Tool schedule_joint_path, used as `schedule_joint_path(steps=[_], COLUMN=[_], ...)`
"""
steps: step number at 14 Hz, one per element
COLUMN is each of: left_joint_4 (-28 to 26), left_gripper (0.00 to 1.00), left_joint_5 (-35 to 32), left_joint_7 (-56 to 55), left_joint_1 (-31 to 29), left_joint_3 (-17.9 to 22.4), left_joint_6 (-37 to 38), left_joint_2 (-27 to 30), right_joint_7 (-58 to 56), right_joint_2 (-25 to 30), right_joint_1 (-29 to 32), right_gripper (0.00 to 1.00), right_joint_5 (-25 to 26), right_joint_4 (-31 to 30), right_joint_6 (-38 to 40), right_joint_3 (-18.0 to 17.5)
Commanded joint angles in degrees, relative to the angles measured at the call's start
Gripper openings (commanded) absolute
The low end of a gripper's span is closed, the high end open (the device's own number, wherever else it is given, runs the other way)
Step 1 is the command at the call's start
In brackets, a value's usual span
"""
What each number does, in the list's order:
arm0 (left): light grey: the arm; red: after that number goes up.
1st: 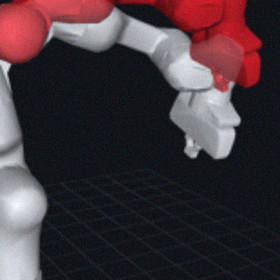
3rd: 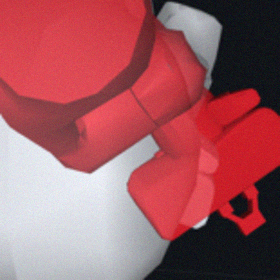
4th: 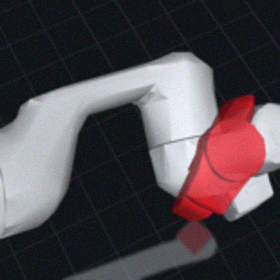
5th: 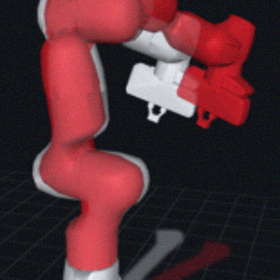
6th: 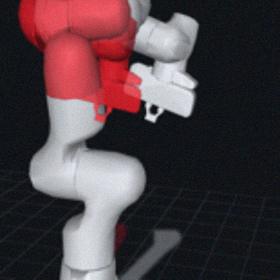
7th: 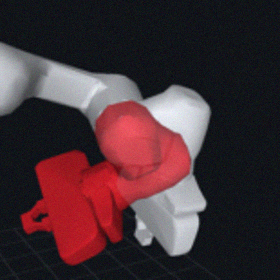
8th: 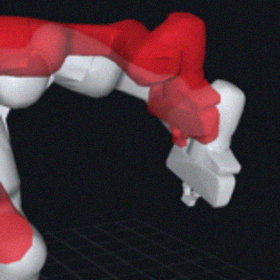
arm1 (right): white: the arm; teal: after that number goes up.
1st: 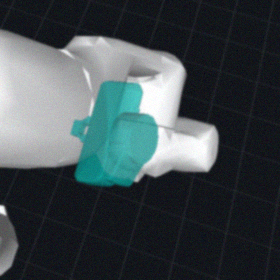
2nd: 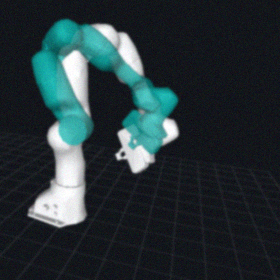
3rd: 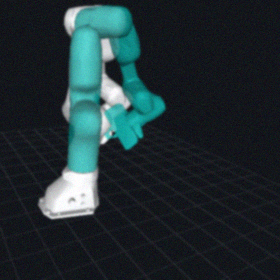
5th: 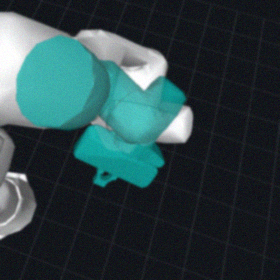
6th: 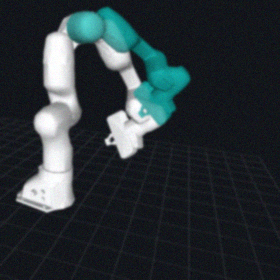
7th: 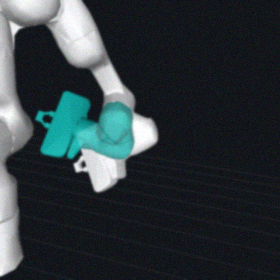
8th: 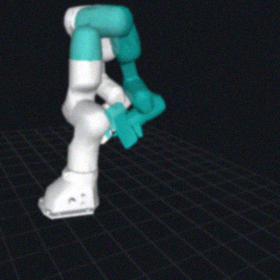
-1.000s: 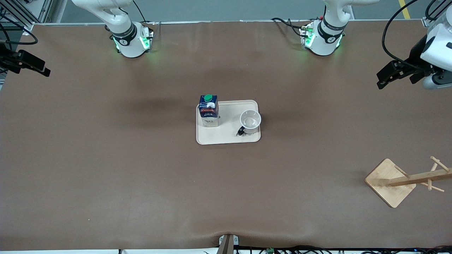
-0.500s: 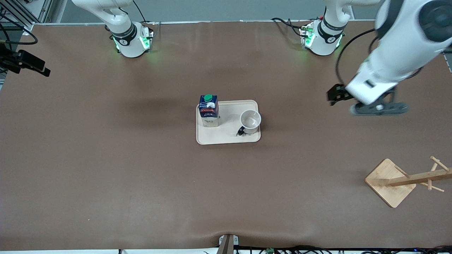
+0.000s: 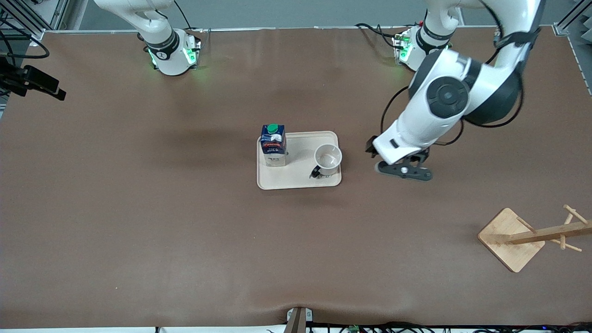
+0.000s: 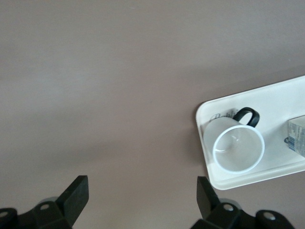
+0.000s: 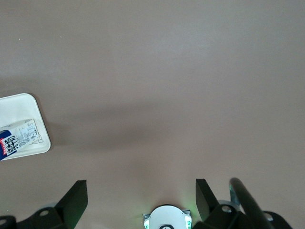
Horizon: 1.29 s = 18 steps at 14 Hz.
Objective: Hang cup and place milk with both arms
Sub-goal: 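Reach the left gripper down to the white mug on the tray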
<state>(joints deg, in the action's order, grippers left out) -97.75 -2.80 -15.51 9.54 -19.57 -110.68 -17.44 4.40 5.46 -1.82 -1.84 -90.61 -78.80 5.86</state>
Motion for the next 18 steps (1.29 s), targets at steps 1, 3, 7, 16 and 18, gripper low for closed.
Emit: schedule_joint_path(steps=[1,3,7,16,18], left_joint_4=[-0.4,-0.9,-1.7,-2.1,-1.6], left_gripper=[1.0,1.0,1.0,0.43,0.02], left_joint_5=[-1.0,-1.0,-1.0,-8.6,-8.8], left_joint_7=[1.0,1.0,0.9,0.8,0.1], left_joint_1=[-0.1,1.7,3.5,5.9,6.0], left_joint_3=[-3.6,-4.1,-4.0,-4.0,-4.0], left_joint_6=[-4.3,-8.0,-13.7,-18.9,-19.1], left_joint_2=[-4.6,-7.9,-13.4,-20.4,-20.7], right_joint_7=[-0.3,-0.3,-0.3,-0.3,-0.3], right_joint_2=[1.5,1.5,1.4,1.4,1.5], right_joint_1=[0.3,0.3,0.3,0.3,0.3], right_gripper=[1.0,1.0,1.0,1.0,1.0], right_joint_5=[0.2,0.2,0.2,0.3,0.2], right_joint_4=[-1.1,-1.1,-1.1,-1.1,-1.1], right_joint_6=[0.0,0.0,0.0,0.0,0.0], right_joint_3=[-0.2,-0.2,-0.2,-0.2,-0.2])
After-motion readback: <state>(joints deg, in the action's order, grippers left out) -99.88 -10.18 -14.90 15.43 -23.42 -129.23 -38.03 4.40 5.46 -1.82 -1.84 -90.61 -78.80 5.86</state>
